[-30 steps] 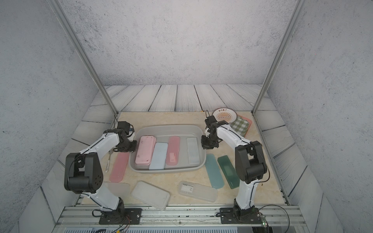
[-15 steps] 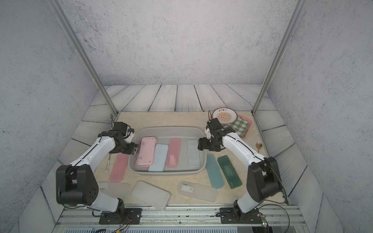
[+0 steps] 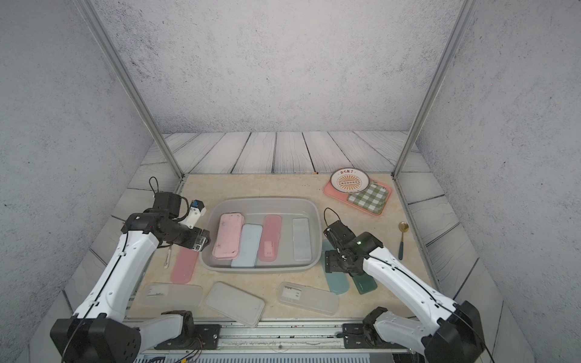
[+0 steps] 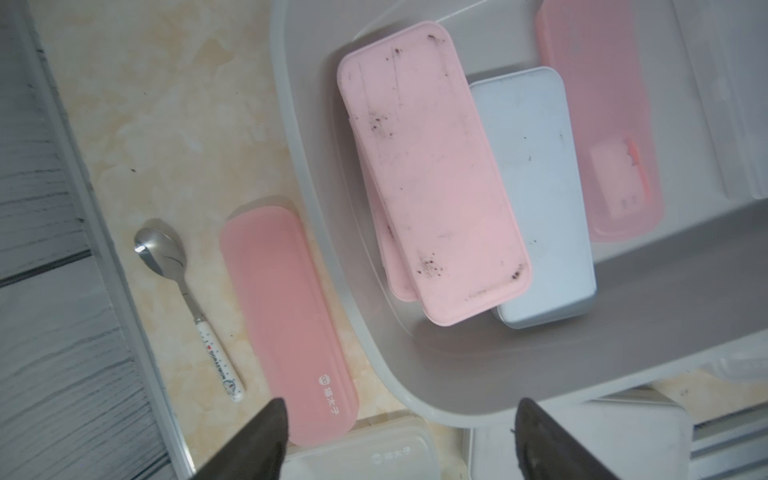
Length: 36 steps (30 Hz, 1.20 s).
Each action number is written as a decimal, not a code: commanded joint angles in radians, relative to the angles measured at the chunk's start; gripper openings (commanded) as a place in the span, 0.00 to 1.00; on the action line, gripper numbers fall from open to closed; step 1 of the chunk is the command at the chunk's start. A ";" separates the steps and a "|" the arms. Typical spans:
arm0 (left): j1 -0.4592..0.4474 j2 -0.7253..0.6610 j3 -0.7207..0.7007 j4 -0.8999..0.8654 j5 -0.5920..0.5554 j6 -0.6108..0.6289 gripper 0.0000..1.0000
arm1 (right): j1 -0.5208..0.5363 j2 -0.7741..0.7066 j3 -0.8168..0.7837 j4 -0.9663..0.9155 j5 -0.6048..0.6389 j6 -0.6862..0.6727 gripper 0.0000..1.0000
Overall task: Put the pencil case into the storage box
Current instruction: Pick up the pencil case from the center of the board.
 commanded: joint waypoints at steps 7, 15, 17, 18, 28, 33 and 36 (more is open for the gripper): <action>-0.005 -0.081 -0.004 -0.063 0.103 -0.053 0.86 | -0.026 0.204 -0.087 0.217 -0.038 -0.001 0.83; -0.004 -0.106 -0.012 -0.052 0.050 -0.055 0.85 | -0.052 0.297 -0.100 0.290 -0.070 -0.056 0.87; -0.003 -0.109 -0.013 -0.050 0.043 -0.056 0.85 | -0.075 0.309 -0.120 0.320 -0.096 -0.067 0.88; -0.004 -0.109 -0.014 -0.048 0.043 -0.055 0.85 | -0.085 0.322 -0.125 0.332 -0.110 -0.072 0.88; -0.003 -0.108 -0.016 -0.045 0.037 -0.057 0.86 | -0.087 0.409 -0.116 0.365 -0.122 -0.101 0.86; -0.003 -0.112 -0.015 -0.043 0.033 -0.060 0.85 | -0.089 0.446 -0.080 0.331 -0.083 -0.093 0.82; -0.003 -0.118 -0.018 -0.044 0.031 -0.061 0.85 | -0.099 0.469 -0.062 0.309 -0.065 -0.082 0.78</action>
